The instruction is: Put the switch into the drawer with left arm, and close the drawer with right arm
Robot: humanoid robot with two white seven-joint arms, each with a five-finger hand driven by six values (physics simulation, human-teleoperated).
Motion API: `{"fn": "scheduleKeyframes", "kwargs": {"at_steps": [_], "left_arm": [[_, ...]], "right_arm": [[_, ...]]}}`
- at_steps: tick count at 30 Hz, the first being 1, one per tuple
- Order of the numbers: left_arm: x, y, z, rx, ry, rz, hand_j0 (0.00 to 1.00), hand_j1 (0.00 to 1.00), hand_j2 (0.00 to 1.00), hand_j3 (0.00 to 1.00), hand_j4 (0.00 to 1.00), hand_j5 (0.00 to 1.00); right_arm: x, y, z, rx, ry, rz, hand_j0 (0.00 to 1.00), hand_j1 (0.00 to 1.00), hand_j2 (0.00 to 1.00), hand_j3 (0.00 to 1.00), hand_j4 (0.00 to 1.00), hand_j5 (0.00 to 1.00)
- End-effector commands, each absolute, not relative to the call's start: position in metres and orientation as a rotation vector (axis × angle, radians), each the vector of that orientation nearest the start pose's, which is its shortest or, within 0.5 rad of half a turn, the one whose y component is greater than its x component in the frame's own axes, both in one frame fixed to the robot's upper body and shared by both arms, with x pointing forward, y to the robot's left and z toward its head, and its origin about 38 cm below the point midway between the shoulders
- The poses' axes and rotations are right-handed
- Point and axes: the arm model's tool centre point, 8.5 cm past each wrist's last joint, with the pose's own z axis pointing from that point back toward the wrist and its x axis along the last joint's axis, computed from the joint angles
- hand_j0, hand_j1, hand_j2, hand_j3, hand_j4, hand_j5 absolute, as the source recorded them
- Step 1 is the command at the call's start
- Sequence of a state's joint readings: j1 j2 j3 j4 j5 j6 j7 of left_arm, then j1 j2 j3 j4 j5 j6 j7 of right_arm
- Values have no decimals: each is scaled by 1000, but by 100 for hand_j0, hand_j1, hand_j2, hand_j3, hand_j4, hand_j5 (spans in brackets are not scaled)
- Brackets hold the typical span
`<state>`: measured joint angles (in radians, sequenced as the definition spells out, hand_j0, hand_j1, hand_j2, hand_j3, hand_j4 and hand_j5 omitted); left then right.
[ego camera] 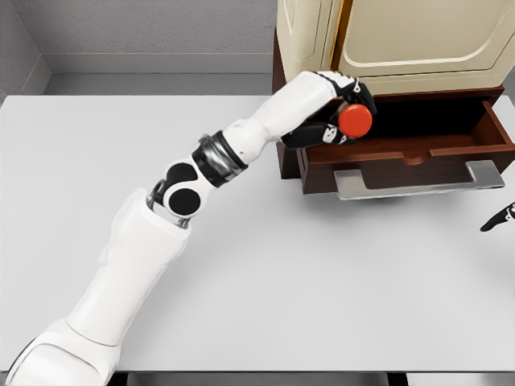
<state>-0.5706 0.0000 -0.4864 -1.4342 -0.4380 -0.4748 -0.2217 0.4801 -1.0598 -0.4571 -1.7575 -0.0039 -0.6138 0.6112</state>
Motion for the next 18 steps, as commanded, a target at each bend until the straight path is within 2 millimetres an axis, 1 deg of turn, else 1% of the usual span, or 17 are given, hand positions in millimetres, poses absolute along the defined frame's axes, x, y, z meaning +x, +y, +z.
{"fn": "scheduleKeyframes", "kwargs": {"at_steps": [1, 4, 5, 8, 13, 18], "left_arm": [[428, 27, 247, -36, -2281, -1294, 38, 38, 38, 38, 38, 38], [428, 27, 247, -22, -2280, -1307, 38, 38, 38, 38, 38, 38], [430, 26, 250, -17, -2287, -1311, 38, 38, 38, 38, 38, 38], [435, 27, 249, -4, -2272, -1321, 38, 38, 38, 38, 38, 38], [440, 27, 253, 21, -2271, -1340, 38, 38, 38, 38, 38, 38], [441, 27, 252, 22, -2267, -1341, 39, 39, 39, 39, 39, 39]], "right_arm": [[271, -459, 249, -371, -1354, 1690, 67, 67, 67, 67, 67, 67], [271, -459, 248, -370, -1354, 1690, 67, 67, 67, 67, 67, 67], [271, -459, 248, -370, -1353, 1689, 67, 67, 67, 67, 67, 67], [271, -459, 248, -370, -1354, 1690, 67, 67, 67, 67, 67, 67], [271, -459, 248, -370, -1354, 1690, 67, 67, 67, 67, 67, 67], [270, -459, 248, -369, -1355, 1688, 67, 67, 67, 67, 67, 67]]}}
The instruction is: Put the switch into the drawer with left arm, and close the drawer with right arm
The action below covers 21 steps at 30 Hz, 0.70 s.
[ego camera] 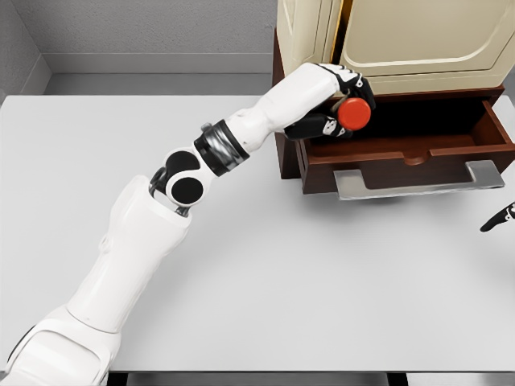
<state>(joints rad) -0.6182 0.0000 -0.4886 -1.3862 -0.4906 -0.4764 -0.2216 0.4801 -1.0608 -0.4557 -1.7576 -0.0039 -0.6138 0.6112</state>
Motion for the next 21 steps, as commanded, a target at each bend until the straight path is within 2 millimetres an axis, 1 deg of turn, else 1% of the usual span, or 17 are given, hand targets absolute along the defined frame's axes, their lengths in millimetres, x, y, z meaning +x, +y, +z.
{"fn": "scheduleKeyframes", "kwargs": {"at_steps": [1, 2, 4, 6, 14, 16, 21], "left_arm": [[441, 27, 252, 22, -2268, -1343, 45, 45, 45, 45, 45, 45], [441, 27, 252, 22, -2268, -1343, 55, 55, 55, 55, 55, 55], [440, 27, 253, 21, -2274, -1345, 59, 59, 59, 59, 59, 59], [439, 26, 252, 18, -2275, -1349, 67, 67, 67, 67, 67, 67], [439, 24, 253, 15, -2278, -1355, 68, 68, 68, 68, 68, 68], [439, 24, 253, 14, -2277, -1355, 71, 71, 71, 71, 71, 71], [438, 22, 252, 9, -2276, -1363, 71, 71, 71, 71, 71, 71]], "right_arm": [[270, -459, 248, -369, -1355, 1688, 67, 67, 67, 67, 67, 67], [271, -459, 248, -370, -1354, 1690, 67, 67, 67, 67, 67, 67], [271, -459, 248, -370, -1354, 1690, 67, 67, 67, 67, 67, 67], [270, -459, 248, -369, -1355, 1688, 67, 67, 67, 67, 67, 67], [270, -459, 248, -369, -1355, 1688, 67, 67, 67, 67, 67, 67], [271, -459, 248, -370, -1354, 1690, 67, 67, 67, 67, 67, 67], [270, -458, 247, -368, -1354, 1688, 67, 67, 67, 67, 67, 67]]}}
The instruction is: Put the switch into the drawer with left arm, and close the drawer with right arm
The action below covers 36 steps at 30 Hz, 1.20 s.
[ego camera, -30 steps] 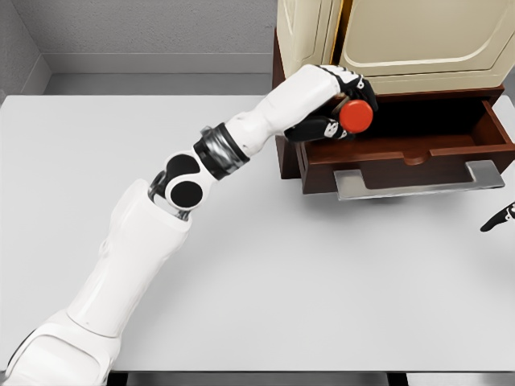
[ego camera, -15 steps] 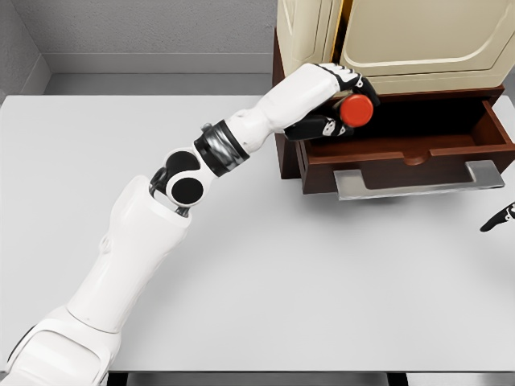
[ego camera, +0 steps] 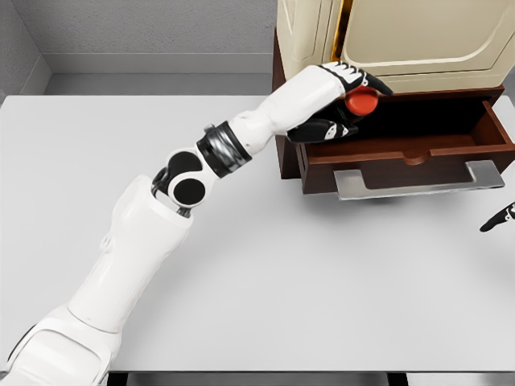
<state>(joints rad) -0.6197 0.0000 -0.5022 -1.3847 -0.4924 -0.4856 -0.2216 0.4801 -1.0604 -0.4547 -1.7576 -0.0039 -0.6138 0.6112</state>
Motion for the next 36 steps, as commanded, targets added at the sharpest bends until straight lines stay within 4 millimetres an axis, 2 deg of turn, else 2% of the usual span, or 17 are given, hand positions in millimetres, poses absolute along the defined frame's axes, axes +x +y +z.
{"fn": "scheduleKeyframes", "kwargs": {"at_steps": [1, 24, 26, 28, 30, 31, 33, 35, 36], "left_arm": [[437, 21, 251, -7, 3111, 1871, 71, 71, 71, 71, 71, 71], [426, 10, 249, 32, 3045, 1887, 75, 75, 75, 75, 75, 75], [422, 8, 252, 55, 3013, 1860, 75, 75, 75, 75, 75, 75], [409, 6, 263, 84, 2963, 1784, 75, 75, 75, 75, 75, 75], [399, 6, 276, 89, 2940, 1716, 78, 78, 78, 78, 78, 78], [398, 15, 280, 53, 2923, 1716, 82, 82, 82, 82, 82, 82], [395, 49, 293, -49, 2881, 1711, 86, 86, 86, 86, 86, 86], [403, 96, 301, -195, 2906, 1705, 95, 95, 95, 95, 95, 95], [405, 123, 295, -265, 2969, 1689, 96, 96, 96, 96, 96, 96]], "right_arm": [[270, -458, 247, -368, -1354, 1688, 67, 67, 67, 67, 67, 67], [270, -457, 244, -355, -1350, 1690, 67, 67, 67, 67, 67, 67], [270, -457, 244, -354, -1349, 1691, 67, 67, 67, 67, 67, 67], [270, -455, 240, -339, -1346, 1693, 67, 67, 67, 67, 67, 67], [273, -454, 244, -350, -1359, 1695, 65, 65, 65, 65, 65, 65], [275, -453, 249, -363, -1370, 1699, 64, 64, 64, 64, 64, 64], [279, -450, 250, -360, -1385, 1705, 63, 63, 63, 63, 63, 63], [281, -449, 252, -364, -1391, 1709, 63, 63, 63, 63, 63, 63], [281, -448, 252, -362, -1390, 1711, 63, 63, 63, 63, 63, 63]]}}
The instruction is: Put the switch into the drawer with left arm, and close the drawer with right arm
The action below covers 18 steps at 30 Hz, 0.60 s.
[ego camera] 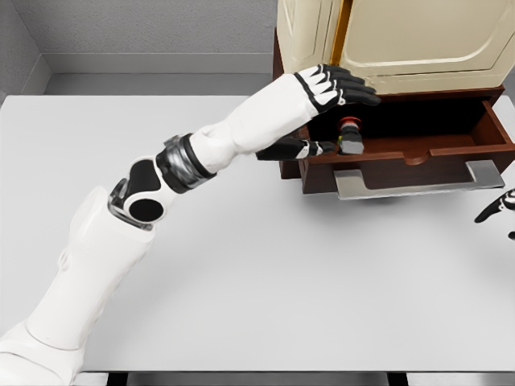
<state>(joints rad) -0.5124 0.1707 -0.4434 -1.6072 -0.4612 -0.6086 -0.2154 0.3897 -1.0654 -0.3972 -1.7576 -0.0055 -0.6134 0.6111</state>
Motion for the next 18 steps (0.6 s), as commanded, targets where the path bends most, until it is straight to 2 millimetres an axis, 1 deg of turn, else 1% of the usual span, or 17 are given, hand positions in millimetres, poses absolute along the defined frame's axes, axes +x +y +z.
{"fn": "scheduleKeyframes", "kwargs": {"at_steps": [1, 2, 3, 4, 5, 6, 7, 8, 9, 10, 11, 12, 13, 14, 16, 18], "left_arm": [[410, 153, 292, -367, 3008, 1690, 97, 97, 97, 97, 97, 97], [412, 173, 290, -441, 3027, 1693, 97, 97, 97, 97, 97, 97], [412, 197, 284, -499, 3059, 1705, 97, 97, 97, 97, 97, 97], [409, 239, 280, -611, 3096, 1723, 99, 99, 99, 99, 99, 99], [406, 268, 280, -705, 3109, 1731, 100, 100, 100, 100, 100, 100], [398, 292, 270, -767, 3145, 1749, 100, 100, 100, 100, 100, 100], [393, 303, 258, -792, 3157, 1790, 100, 100, 100, 100, 100, 100], [386, 316, 244, -819, 3156, 1871, 100, 100, 100, 100, 100, 100], [378, 327, 226, -834, 3167, 1953, 100, 100, 100, 100, 100, 100], [374, 335, 207, -836, 3202, 2006, 100, 100, 100, 100, 100, 100], [375, 344, 191, -850, 3233, 2052, 100, 100, 100, 100, 100, 100], [377, 351, 185, -872, 3250, 2068, 100, 100, 100, 100, 100, 100], [379, 355, 186, -891, 3247, 2074, 100, 100, 100, 100, 100, 100], [379, 366, 186, -932, 3211, 2137, 100, 100, 100, 100, 100, 100], [378, 372, 187, -951, 3191, 2163, 100, 100, 100, 100, 100, 100], [378, 372, 186, -951, 3190, 2169, 100, 100, 100, 100, 100, 100]], "right_arm": [[282, -446, 248, -348, -1390, 1713, 63, 63, 63, 63, 63, 63], [284, -443, 248, -341, -1396, 1718, 63, 63, 63, 63, 63, 63], [287, -440, 248, -339, -1404, 1722, 63, 63, 63, 63, 63, 63], [291, -437, 251, -342, -1418, 1730, 63, 63, 63, 63, 63, 63], [294, -433, 250, -335, -1426, 1736, 63, 63, 63, 63, 63, 63], [296, -431, 248, -327, -1426, 1741, 63, 63, 63, 63, 63, 63], [296, -429, 245, -316, -1420, 1746, 63, 63, 63, 63, 63, 63], [296, -429, 244, -310, -1419, 1747, 63, 63, 63, 63, 63, 63], [296, -429, 243, -310, -1418, 1746, 63, 63, 63, 63, 63, 63], [296, -429, 243, -310, -1418, 1746, 63, 63, 63, 63, 63, 63], [297, -429, 245, -316, -1421, 1745, 63, 63, 63, 63, 63, 63], [297, -429, 246, -318, -1423, 1746, 63, 63, 63, 63, 63, 63], [298, -429, 247, -323, -1426, 1748, 63, 63, 63, 63, 63, 63], [301, -426, 248, -318, -1435, 1753, 63, 63, 63, 63, 63, 63], [306, -421, 247, -307, -1444, 1762, 63, 63, 63, 63, 63, 63], [308, -420, 248, -309, -1448, 1766, 63, 63, 63, 63, 63, 63]]}}
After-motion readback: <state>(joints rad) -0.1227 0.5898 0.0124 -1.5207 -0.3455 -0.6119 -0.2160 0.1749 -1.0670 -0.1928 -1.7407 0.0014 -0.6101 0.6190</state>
